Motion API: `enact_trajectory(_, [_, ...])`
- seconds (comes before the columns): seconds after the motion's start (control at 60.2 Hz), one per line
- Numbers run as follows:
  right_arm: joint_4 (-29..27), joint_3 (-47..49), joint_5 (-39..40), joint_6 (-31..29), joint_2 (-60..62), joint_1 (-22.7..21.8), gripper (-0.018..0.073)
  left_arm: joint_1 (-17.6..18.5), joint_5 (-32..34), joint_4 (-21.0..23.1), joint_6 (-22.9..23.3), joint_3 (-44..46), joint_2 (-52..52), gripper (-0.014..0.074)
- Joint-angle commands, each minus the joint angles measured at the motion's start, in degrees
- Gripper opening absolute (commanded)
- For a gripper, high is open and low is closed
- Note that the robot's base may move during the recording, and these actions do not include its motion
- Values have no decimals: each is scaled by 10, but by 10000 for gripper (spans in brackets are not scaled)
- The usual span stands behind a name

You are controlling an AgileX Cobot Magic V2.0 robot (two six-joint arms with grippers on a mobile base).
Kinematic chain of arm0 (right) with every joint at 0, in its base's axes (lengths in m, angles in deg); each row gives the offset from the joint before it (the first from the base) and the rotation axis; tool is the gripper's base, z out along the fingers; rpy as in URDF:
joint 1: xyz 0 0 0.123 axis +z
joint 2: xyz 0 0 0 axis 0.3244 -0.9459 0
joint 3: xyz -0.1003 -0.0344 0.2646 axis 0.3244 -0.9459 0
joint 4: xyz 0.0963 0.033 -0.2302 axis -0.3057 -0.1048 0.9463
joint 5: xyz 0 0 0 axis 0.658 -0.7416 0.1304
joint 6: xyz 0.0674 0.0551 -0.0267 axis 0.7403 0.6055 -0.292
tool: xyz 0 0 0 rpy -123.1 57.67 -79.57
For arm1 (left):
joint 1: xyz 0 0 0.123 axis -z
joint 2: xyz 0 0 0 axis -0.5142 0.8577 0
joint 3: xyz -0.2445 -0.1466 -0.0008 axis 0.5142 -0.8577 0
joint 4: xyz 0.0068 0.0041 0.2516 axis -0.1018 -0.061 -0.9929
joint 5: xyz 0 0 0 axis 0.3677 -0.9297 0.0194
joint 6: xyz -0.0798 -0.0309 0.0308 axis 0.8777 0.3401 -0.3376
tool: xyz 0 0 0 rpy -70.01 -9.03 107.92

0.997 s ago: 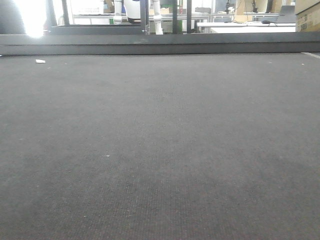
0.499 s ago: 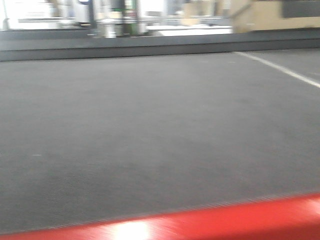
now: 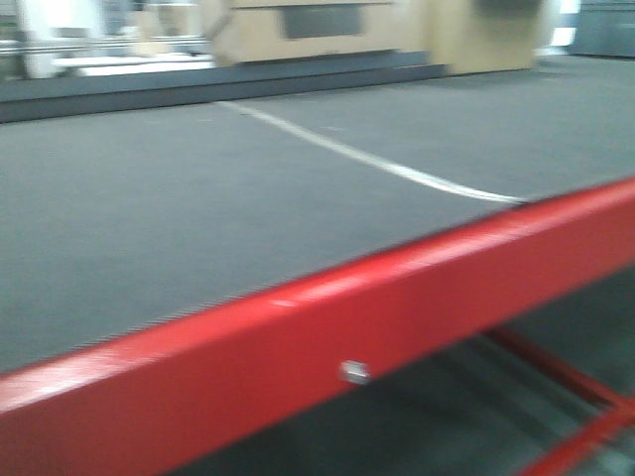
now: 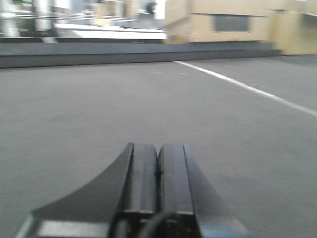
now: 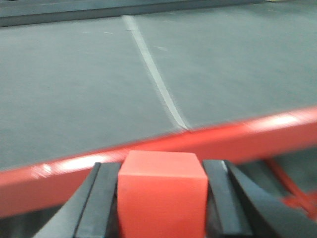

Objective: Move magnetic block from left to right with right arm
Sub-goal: 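Drive the base away from the table holding the cube in the right gripper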

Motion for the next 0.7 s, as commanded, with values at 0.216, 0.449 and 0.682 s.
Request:
enact_trajectory(0.216, [6,14,50,-7,-6,-3,286,3,52,0,2,-6,-9,-115])
enact_trajectory(0.449, [6,14,50,-7,-6,-3,286,3,52,0,2,-6,-9,-116])
enact_trajectory(0.682, [6,14,50,-7,-6,-3,286,3,52,0,2,-6,-9,-116])
